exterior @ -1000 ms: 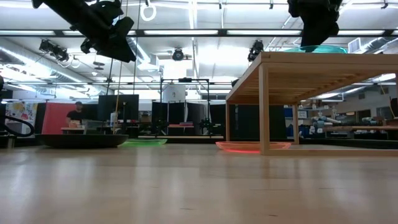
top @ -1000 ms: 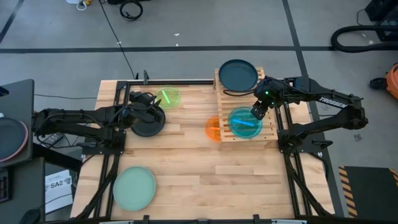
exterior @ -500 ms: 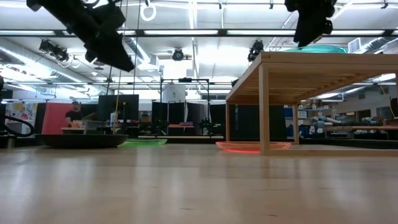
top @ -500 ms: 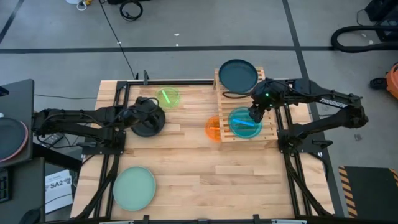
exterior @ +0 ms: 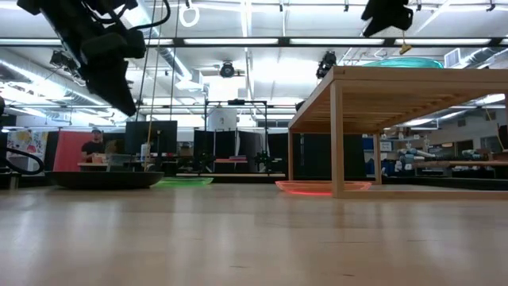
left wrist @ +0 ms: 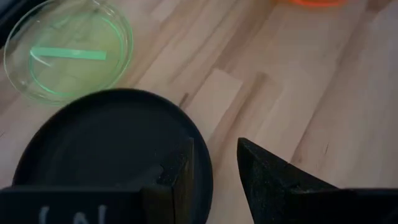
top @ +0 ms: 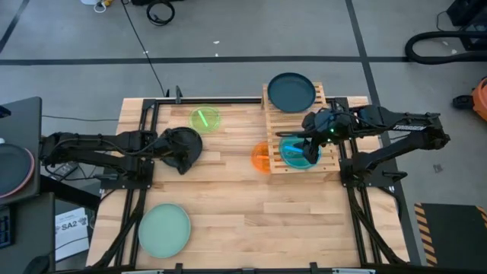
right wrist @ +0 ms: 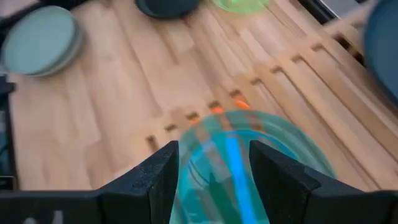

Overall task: Place and stack plates onto a shelf
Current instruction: Stack the black plate on top of the dark blue plate on the shelf

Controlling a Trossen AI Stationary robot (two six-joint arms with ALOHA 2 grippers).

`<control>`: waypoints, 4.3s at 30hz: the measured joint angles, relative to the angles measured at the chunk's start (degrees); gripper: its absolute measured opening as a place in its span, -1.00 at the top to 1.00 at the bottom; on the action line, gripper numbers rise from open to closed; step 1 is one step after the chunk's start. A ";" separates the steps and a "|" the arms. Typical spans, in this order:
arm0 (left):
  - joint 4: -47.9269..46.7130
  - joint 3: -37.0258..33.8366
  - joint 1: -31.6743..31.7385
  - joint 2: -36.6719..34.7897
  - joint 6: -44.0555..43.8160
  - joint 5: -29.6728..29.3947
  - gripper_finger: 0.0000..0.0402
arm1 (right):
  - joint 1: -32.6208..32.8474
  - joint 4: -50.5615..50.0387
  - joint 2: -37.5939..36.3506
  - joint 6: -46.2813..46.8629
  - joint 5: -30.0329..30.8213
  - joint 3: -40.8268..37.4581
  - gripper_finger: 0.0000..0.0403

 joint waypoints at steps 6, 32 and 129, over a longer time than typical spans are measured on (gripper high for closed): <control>-0.96 0.00 -2.84 0.29 -1.23 -0.13 0.35 | 4.56 5.77 1.88 -0.09 1.36 0.00 0.00; 1.42 0.00 -4.22 23.41 -2.15 -1.68 0.35 | 8.78 13.78 14.64 -5.16 1.23 0.00 0.00; -4.19 27.07 -27.37 25.81 8.25 -6.17 0.89 | 1.04 30.50 14.64 -4.02 1.35 0.02 -0.01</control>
